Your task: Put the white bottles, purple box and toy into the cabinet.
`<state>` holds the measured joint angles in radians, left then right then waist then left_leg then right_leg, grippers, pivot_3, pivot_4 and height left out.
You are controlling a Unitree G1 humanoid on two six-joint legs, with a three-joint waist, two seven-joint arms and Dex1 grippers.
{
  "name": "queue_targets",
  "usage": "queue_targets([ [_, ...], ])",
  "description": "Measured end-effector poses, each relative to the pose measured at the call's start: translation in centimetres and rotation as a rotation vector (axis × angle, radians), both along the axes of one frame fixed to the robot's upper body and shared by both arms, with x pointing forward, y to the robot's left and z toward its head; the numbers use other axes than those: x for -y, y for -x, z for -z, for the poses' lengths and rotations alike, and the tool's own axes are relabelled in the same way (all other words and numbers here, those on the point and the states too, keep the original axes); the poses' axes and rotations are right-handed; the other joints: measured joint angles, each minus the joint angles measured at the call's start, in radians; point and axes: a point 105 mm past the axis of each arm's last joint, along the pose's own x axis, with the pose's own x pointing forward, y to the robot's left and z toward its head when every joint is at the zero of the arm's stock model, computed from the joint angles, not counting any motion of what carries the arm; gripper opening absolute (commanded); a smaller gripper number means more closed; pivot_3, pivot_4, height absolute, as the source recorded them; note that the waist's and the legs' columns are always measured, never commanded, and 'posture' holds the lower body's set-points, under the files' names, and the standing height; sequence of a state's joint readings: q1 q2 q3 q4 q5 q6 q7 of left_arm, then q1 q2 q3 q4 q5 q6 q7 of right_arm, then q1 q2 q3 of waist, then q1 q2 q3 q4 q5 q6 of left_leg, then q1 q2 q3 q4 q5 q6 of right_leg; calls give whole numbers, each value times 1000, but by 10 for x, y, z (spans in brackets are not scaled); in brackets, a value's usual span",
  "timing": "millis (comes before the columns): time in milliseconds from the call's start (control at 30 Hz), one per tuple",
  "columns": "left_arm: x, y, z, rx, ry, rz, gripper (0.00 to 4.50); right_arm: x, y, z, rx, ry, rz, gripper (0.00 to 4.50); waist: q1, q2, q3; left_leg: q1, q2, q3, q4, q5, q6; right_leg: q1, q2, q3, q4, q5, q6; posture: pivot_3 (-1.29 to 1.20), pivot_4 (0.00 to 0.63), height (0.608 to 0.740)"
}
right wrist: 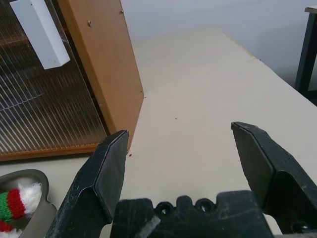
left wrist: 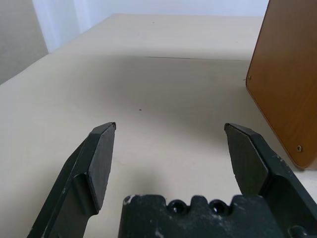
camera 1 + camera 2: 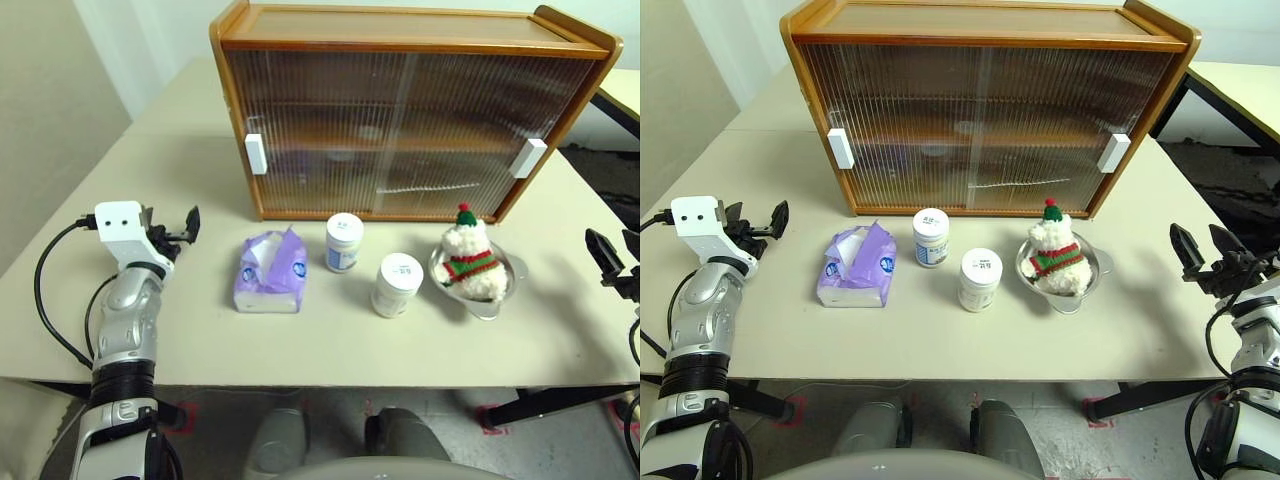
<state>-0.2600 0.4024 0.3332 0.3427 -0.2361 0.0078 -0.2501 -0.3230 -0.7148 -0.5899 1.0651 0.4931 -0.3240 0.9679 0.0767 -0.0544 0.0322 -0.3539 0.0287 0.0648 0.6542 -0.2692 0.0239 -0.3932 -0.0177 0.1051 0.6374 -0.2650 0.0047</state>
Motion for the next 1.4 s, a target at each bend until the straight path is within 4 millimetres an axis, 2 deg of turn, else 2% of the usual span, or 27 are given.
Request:
queue_targets([
  [67, -1, 0, -1, 0, -4, 7, 4461, -7, 1, 1, -1, 1, -50, 4500, -1, 0, 0, 0, 0, 0, -1, 0, 0, 0, 0, 1, -1, 0, 0, 160, 0, 740],
  [100, -8, 4, -2, -4, -19, 4, 4461, -23, 4, 1, 0, 14, -154, 4500, -3, -1, -1, 0, 1, -1, -3, 0, 0, 0, 1, 2, -1, 0, 0, 159, 0, 740],
  [200, -25, 11, -30, 49, -69, 32, 4461, -112, 31, 3, 2, 7, -671, 4500, -12, -1, -2, 0, 5, -7, -4, -3, -5, -1, 2, -2, 2, 0, 0, 152, 0, 740],
  [267, -19, 9, -46, 97, -76, 67, 4461, -135, 35, -4, 16, -9, -785, 4500, -12, 7, -2, -1, 2, -4, -4, -5, -8, -2, -2, -6, 3, 1, -2, 144, 0, 740],
  [367, -13, 4, -54, 119, -82, 88, 4461, -143, 29, -21, 67, 11, -815, 4500, -7, 8, -4, 0, 1, -2, -2, -5, -8, -2, -2, -7, 2, 0, 0, 140, 0, 740],
  [467, -6, 3, -51, 106, -87, 135, 4461, -151, 30, -23, 80, 6, -835, 4500, -5, 4, -4, 0, 2, -4, -1, -5, -8, -2, 0, -10, 1, 0, 0, 139, 0, 740],
  [600, 19, 3, -64, 138, -148, 279, 4461, -180, 34, -34, 110, 11, -947, 4500, -5, 4, -4, -2, 2, -4, 2, -5, -8, -6, -1, -10, 4, 1, -3, 134, 0, 740],
  [633, 25, 4, -69, 157, -165, 312, 4305, -187, 35, -39, 124, 18, -977, 4500, -5, 4, -4, -1, 2, -4, 2, -5, -8, -6, -1, -10, 3, 1, -3, 134, 0, 740],
  [700, 29, 6, -75, 176, -185, 341, 3841, -196, 36, -47, 143, 29, -1005, 4500, -6, 4, -4, -1, 2, -4, 2, -5, -8, -6, -1, -10, 3, 1, -3, 141, 0, 740],
  [900, 45, 9, -88, 233, -214, 402, 1459, -215, 35, -62, 188, 17, -1034, 4500, -5, 4, -4, -1, 2, -4, 2, -5, -7, -6, -1, -10, 3, 1, -2, 146, 0, 740],
  [1033, 56, 7, -84, 232, -204, 430, 28, -221, 33, -63, 195, 1, -1033, 4500, -4, 4, -4, -1, 2, -5, 2, -3, -4, -6, 0, -11, 4, 1, -2, 139, 0, 740],
  [1200, 67, -3, -78, 220, -224, 458, 28, -230, 33, -64, 208, -13, -1035, 4500, -4, 4, -4, -1, 2, -4, 3, -2, -3, -6, 0, -10, 4, 1, -2, 138, 0, 740],
  [1400, 85, -22, -87, 247, -209, 467, 28, -233, 33, -62, 202, -23, -1029, 4500, -4, 3, -4, -2, 1, -4, 3, -2, -3, -6, 1, -10, 4, 1, -3, 131, 0, 740],
])
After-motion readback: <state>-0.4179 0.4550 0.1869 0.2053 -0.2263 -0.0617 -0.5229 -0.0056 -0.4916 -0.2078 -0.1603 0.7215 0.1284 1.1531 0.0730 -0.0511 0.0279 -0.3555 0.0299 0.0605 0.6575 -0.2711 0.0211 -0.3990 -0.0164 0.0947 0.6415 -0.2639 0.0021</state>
